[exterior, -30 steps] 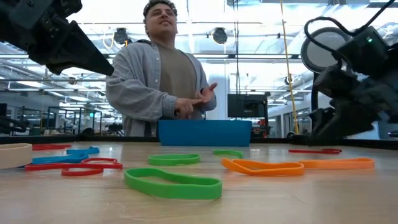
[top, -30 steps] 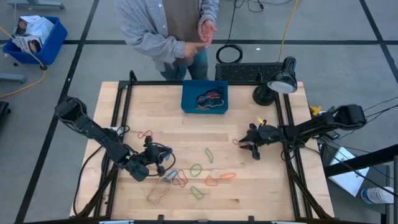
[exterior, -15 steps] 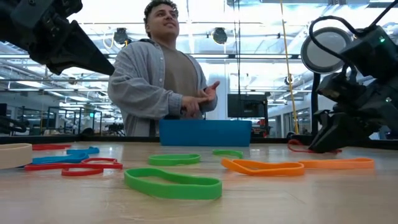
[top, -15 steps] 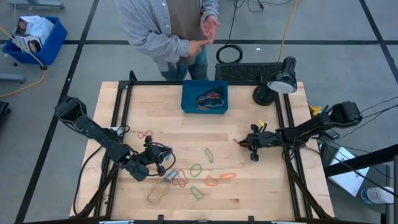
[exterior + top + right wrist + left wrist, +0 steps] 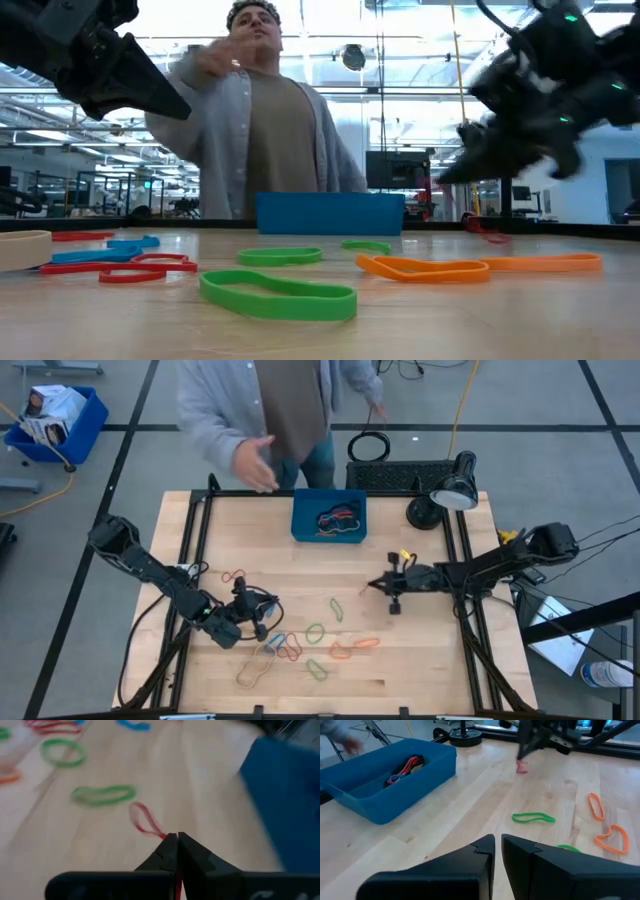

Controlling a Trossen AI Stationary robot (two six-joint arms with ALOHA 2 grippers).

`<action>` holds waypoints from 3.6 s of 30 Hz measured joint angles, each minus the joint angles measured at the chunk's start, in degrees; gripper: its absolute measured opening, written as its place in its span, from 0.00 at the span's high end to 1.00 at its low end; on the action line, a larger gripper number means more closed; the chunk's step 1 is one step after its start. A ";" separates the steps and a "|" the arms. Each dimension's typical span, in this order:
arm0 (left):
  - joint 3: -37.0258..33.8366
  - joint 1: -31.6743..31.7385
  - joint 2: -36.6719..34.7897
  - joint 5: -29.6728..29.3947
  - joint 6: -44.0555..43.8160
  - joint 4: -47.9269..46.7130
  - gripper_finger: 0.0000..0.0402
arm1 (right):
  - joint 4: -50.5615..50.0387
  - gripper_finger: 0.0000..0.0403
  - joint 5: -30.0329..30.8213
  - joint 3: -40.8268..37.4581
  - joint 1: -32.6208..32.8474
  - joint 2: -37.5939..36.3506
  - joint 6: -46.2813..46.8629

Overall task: Pick and place rubber bands into bin
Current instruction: Put the red rubber band into the blue bin, then put the orange rubber band into the blue bin

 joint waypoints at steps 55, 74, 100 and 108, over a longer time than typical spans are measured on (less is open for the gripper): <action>-0.04 -0.13 0.00 1.83 0.97 0.95 0.91 | -20.15 0.54 -21.92 15.52 3.98 5.11 3.77; -0.04 0.50 0.00 1.45 0.85 1.40 0.91 | -2.95 0.46 -4.89 14.95 24.28 26.58 15.93; -0.04 0.50 0.02 1.55 0.09 1.07 0.91 | 9.13 0.99 11.67 16.83 0.95 16.58 -7.61; -0.04 0.50 0.02 1.57 0.24 1.03 0.91 | 14.21 0.99 -6.61 19.71 -24.35 18.82 -3.32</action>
